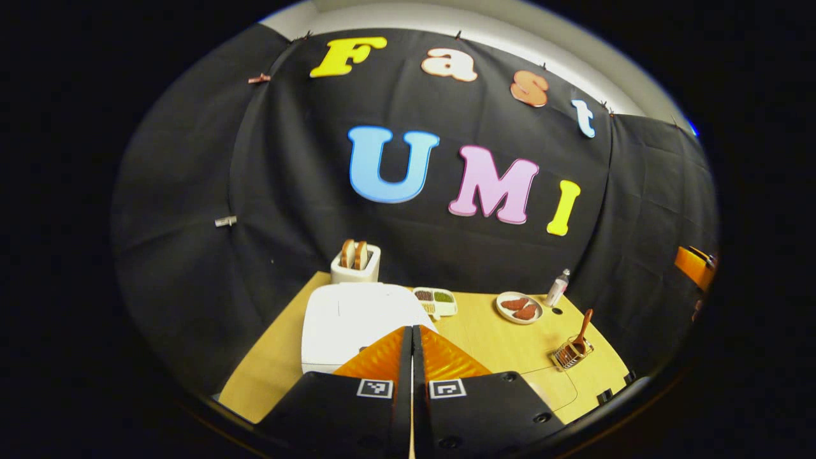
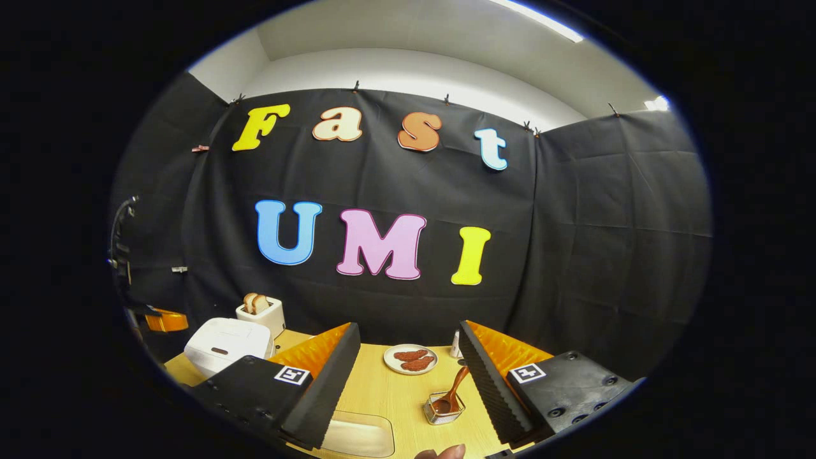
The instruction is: Close the left gripper, press the button to open the rice cooker; take a wooden spoon from the chopstick holder with the right hand, scoop a spoonful of rice and pour it into the rice cooker, then put the wooden spoon back into the chopstick holder.
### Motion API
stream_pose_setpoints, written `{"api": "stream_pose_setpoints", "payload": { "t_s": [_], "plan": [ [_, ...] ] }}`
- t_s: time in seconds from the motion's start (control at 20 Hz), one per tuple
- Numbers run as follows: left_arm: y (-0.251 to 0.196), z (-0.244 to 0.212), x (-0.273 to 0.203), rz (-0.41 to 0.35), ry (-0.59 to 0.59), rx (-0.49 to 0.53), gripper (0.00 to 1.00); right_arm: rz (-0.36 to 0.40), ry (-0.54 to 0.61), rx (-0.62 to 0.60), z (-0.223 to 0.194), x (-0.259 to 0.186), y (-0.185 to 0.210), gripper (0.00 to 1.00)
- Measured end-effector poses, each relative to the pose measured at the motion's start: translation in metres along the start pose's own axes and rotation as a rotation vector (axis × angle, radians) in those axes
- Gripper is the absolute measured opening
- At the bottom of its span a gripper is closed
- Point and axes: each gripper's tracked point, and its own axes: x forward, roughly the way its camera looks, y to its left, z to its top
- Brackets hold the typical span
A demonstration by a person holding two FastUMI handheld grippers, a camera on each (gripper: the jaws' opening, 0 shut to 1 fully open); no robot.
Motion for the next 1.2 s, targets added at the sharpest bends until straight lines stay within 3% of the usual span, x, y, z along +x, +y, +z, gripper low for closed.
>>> {"api": "stream_pose_setpoints", "payload": {
  "t_s": [0.3,0.6,1.2],
  "plan": [
    [0.028,-0.036,0.054,-0.018,0.164,0.04,0.06,-0.045,0.017,-0.01,-0.008,-0.003,-0.026,0.98],
    [0.041,-0.054,0.087,-0.006,0.247,0.044,0.06,-0.098,0.031,-0.013,-0.015,-0.007,-0.055,0.98],
    [0.047,-0.082,0.102,0.007,0.38,0.013,0.07,-0.13,0.05,-0.022,-0.023,-0.007,-0.068,0.98]
  ]
}}
